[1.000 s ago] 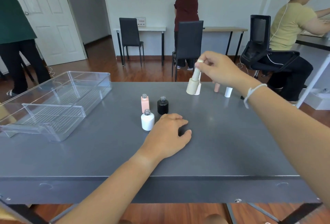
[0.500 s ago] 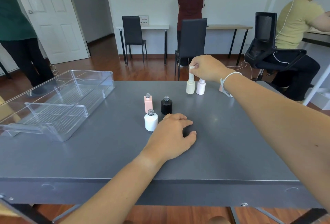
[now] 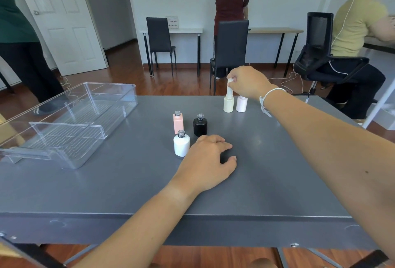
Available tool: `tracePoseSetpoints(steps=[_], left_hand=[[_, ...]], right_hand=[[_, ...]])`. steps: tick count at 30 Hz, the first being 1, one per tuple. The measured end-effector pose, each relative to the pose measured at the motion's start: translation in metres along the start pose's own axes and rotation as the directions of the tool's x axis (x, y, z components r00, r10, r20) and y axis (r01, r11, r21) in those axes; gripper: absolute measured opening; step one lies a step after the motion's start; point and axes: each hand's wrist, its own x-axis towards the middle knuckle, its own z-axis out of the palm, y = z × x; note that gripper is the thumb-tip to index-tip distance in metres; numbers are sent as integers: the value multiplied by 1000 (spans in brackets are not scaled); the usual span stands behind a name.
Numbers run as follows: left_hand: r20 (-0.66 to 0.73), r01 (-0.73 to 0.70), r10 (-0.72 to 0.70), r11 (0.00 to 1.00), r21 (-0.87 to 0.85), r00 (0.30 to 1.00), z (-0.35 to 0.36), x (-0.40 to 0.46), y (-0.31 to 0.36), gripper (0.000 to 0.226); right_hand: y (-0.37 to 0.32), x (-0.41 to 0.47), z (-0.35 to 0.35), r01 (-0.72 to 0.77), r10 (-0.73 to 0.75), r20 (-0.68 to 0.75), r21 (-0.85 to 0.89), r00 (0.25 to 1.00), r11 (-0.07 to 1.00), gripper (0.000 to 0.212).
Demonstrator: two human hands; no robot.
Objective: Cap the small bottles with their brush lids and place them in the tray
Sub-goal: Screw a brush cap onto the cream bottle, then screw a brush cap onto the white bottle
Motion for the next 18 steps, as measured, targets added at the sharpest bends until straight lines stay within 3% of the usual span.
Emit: tracePoseSetpoints(steps=[8, 13, 18], left_hand=[[4, 14, -14, 1000, -19, 1000, 0, 0, 0, 41], [9, 23, -23, 999, -26, 1000, 1, 0, -1, 40], [9, 24, -23, 999, -34, 1000, 0, 0, -1, 40]], right_hand=[[5, -12, 1, 27, -27, -117, -3, 993, 1000, 34], [9, -44, 7, 50, 34, -331, 244, 943, 968, 27], [33, -92, 29, -44, 196, -333, 414, 922, 909, 18]])
